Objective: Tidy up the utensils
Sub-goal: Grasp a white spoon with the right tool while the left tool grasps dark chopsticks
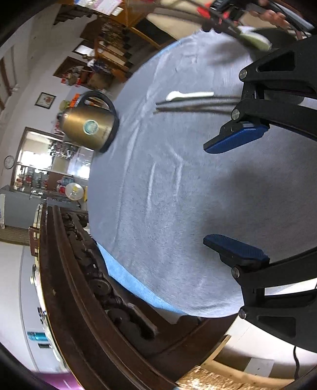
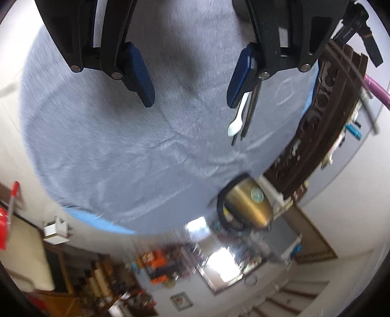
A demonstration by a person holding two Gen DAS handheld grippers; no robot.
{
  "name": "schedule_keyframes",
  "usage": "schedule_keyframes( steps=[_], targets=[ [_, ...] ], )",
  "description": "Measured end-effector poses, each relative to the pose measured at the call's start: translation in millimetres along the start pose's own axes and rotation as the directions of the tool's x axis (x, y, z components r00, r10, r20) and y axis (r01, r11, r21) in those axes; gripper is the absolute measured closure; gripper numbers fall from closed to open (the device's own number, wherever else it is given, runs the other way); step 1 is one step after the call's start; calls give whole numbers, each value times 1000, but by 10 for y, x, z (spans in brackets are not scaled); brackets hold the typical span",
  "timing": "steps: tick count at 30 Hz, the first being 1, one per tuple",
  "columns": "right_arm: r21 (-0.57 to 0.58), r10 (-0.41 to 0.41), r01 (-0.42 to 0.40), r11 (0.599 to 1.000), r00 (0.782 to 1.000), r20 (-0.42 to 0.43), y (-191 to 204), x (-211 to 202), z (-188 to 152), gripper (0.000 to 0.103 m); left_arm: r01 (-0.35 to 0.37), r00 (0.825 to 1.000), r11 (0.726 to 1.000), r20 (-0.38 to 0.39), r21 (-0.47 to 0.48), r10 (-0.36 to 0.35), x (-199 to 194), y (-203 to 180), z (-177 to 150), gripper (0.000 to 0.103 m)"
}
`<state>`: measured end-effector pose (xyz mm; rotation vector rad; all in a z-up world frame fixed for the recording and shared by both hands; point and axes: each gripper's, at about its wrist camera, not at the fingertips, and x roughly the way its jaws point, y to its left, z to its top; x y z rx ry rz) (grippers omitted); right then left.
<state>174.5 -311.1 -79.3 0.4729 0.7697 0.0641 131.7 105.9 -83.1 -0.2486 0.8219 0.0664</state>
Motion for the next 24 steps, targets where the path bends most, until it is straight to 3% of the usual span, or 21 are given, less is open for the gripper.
schedule_keyframes(
  steps=[6, 14, 19, 21, 24],
  targets=[
    [-105, 26, -47, 993, 982, -189, 280, 784, 328, 50, 4, 999, 997, -52, 75, 0, 379, -135, 166, 33],
    [-196, 4, -75, 978, 940, -342, 907, 1726, 493, 50, 54, 995, 982, -96, 180, -38, 785, -458, 415, 34],
    [-317, -123, 3, 948, 926, -357, 1200, 1984, 475, 49, 90, 991, 970, -115, 226, -66, 991, -629, 595, 34],
    [-364, -164, 29, 931, 923, -347, 1260, 1998, 458, 63, 114, 989, 965, -121, 235, -87, 1086, -711, 682, 34],
    [-432, -195, 32, 901, 920, -339, 1293, 1988, 424, 69, 157, 983, 957, -134, 243, -127, 1201, -842, 772, 36]
  ],
)
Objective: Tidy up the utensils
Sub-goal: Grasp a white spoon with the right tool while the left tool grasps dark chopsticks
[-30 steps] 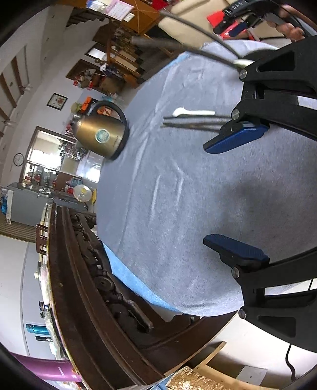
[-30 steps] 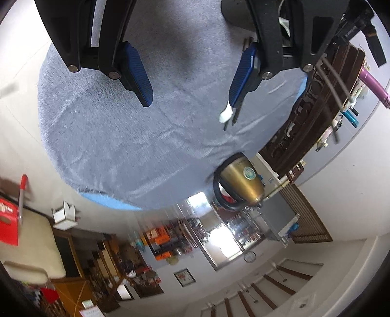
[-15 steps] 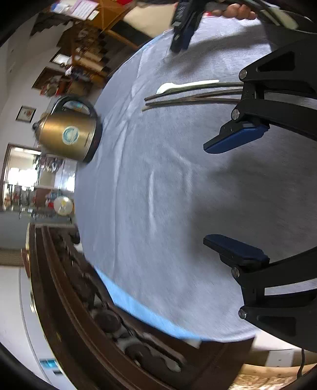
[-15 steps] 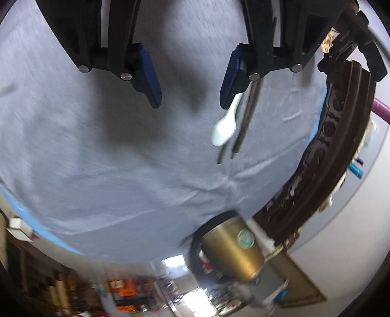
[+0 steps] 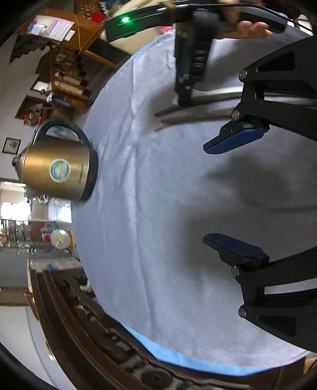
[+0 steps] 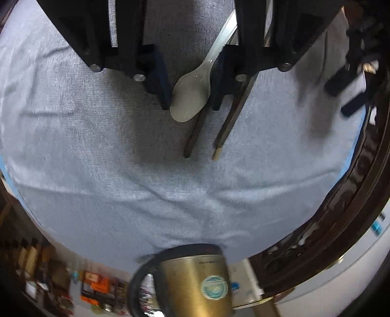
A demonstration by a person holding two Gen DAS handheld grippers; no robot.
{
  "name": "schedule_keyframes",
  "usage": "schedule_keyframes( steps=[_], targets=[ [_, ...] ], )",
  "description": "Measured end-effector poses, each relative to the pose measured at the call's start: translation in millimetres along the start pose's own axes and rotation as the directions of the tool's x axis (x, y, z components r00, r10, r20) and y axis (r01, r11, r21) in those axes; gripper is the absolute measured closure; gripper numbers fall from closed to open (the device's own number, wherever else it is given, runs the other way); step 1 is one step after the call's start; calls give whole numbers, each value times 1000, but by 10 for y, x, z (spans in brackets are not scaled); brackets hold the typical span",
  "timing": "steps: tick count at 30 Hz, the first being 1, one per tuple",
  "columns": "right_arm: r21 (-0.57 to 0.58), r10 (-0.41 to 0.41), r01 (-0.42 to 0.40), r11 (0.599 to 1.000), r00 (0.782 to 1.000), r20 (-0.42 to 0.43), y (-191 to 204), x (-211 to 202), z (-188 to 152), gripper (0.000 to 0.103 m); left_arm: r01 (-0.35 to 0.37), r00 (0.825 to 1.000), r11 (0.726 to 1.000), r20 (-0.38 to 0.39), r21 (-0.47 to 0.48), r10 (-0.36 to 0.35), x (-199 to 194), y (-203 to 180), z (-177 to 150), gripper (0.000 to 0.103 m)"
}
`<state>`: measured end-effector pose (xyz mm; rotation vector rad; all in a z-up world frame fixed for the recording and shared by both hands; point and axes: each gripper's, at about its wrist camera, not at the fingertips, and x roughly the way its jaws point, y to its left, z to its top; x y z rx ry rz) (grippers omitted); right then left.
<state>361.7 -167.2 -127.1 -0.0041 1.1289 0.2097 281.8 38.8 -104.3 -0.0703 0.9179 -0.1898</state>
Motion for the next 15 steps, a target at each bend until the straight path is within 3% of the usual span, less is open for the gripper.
schedule_keyframes(
  steps=[3, 6, 12, 13, 15],
  targets=[
    [-28, -31, 31, 999, 1000, 1, -49, -41, -55, 69, 41, 999, 999, -6, 25, -41, 121, -147, 118, 37],
    [-6, 19, -19, 1000, 999, 39, -226, -136, -111, 69, 84, 996, 995, -29, 52, -82, 264, -351, 239, 37],
    [45, 12, -16, 999, 996, 93, -555, -312, -184, 69, 120, 989, 988, -93, 95, -111, 600, -731, 429, 38],
    [49, 13, -18, 999, 995, 95, -591, -331, -198, 69, 122, 988, 988, -106, 90, -113, 667, -757, 450, 39],
    [59, 18, -24, 998, 994, 104, -678, -367, -219, 69, 138, 982, 988, -140, 73, -127, 786, -788, 481, 60]
  ],
)
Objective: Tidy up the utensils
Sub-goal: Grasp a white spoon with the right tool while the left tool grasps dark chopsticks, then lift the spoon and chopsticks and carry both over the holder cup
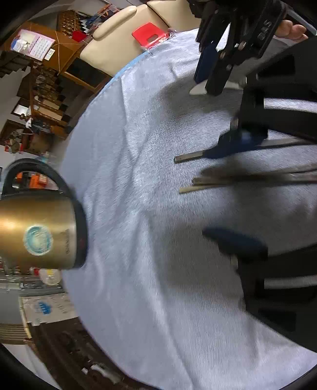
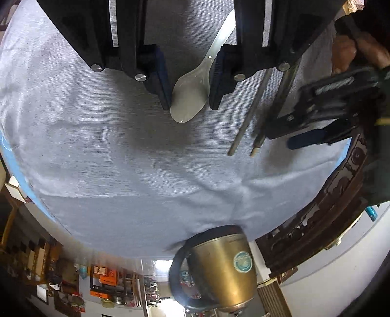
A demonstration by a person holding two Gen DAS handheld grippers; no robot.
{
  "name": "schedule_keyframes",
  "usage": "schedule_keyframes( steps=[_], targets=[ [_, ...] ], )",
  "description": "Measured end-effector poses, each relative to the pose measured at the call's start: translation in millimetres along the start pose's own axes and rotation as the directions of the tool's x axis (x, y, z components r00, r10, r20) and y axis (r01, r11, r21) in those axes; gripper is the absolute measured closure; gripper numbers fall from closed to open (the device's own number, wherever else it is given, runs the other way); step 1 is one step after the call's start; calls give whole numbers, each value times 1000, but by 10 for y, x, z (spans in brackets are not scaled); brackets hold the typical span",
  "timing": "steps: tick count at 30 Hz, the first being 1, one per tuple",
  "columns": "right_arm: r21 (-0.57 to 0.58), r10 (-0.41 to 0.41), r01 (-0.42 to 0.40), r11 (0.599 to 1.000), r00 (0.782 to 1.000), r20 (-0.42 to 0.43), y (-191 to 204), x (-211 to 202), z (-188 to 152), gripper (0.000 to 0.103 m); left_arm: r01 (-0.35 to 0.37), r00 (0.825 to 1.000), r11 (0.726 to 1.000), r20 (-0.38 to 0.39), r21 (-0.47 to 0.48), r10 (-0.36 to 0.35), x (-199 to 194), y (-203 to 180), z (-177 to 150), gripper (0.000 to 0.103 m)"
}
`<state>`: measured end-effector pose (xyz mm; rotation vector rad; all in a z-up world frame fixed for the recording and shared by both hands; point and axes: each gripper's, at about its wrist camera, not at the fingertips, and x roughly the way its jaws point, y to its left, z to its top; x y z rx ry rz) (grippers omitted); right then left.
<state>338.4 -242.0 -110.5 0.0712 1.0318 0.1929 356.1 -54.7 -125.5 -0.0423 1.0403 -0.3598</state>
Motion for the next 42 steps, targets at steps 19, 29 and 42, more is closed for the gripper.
schedule_keyframes(
  steps=[19, 29, 42],
  targets=[
    [84, 107, -129, 988, 968, 225, -167, -470, -107, 69, 23, 998, 998, 65, -66, -19, -389, 283, 3, 98],
    [113, 30, -85, 990, 908, 417, -116, -1189, -498, 69, 8, 962, 987, 272, -157, 35, -1316, 495, -242, 98],
    [98, -88, 30, 995, 739, 668, 405, -2135, -1238, 69, -8, 834, 976, 538, -217, 126, -2659, 327, -1001, 98]
  ],
)
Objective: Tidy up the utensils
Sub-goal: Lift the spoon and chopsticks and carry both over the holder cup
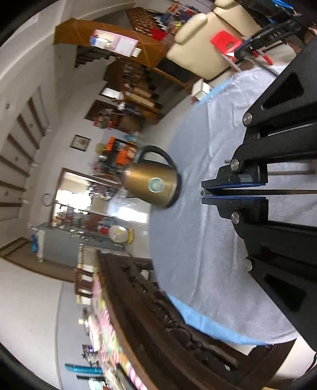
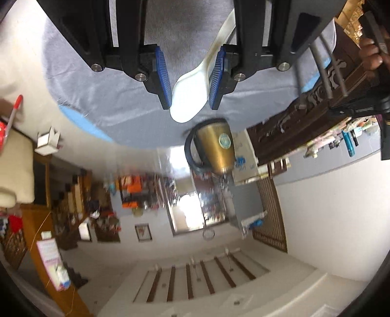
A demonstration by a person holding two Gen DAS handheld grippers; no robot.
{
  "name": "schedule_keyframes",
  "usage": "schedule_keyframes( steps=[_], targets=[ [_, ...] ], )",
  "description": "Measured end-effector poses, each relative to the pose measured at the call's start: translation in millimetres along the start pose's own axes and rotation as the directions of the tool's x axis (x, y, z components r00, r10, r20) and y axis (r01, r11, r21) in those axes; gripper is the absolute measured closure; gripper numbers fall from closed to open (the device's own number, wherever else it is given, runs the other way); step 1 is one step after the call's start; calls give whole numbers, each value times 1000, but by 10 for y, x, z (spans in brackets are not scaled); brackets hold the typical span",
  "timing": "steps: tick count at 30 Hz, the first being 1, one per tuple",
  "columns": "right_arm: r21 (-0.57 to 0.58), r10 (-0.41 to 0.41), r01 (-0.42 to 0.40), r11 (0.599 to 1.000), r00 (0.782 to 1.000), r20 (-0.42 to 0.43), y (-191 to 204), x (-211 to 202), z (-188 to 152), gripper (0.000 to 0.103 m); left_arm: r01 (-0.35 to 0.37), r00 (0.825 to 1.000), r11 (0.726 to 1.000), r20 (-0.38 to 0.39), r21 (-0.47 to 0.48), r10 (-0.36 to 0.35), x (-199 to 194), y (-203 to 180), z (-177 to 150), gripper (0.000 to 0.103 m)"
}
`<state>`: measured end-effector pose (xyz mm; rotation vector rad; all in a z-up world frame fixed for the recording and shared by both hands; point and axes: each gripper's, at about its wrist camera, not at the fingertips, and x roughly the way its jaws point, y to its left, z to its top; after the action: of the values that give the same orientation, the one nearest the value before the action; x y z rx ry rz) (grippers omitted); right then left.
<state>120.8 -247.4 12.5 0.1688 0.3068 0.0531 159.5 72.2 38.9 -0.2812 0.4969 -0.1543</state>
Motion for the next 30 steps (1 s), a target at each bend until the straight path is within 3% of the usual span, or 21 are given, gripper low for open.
schedule_keyframes(
  steps=[7, 15, 21, 26, 30],
  targets=[
    [-69, -16, 24, 997, 994, 112, 285, -412, -57, 69, 20, 994, 1000, 111, -2, -20, -619, -112, -34, 98],
    [-107, 17, -3, 994, 992, 125, 567, -553, -151, 69, 60, 984, 998, 168, -26, -55, -1046, -203, 54, 98],
    [-117, 9, 9, 993, 989, 146, 645, -643, -214, 69, 98, 962, 995, 259, -18, -90, -1390, -308, 156, 98],
    [-158, -6, 33, 987, 986, 167, 736, -652, -283, 69, 106, 944, 994, 314, 2, -101, -1502, -457, 122, 98],
    [-206, -15, 53, 977, 983, 184, 808, -607, -359, 69, 129, 949, 992, 289, 15, -127, -1399, -563, 56, 98]
  ],
)
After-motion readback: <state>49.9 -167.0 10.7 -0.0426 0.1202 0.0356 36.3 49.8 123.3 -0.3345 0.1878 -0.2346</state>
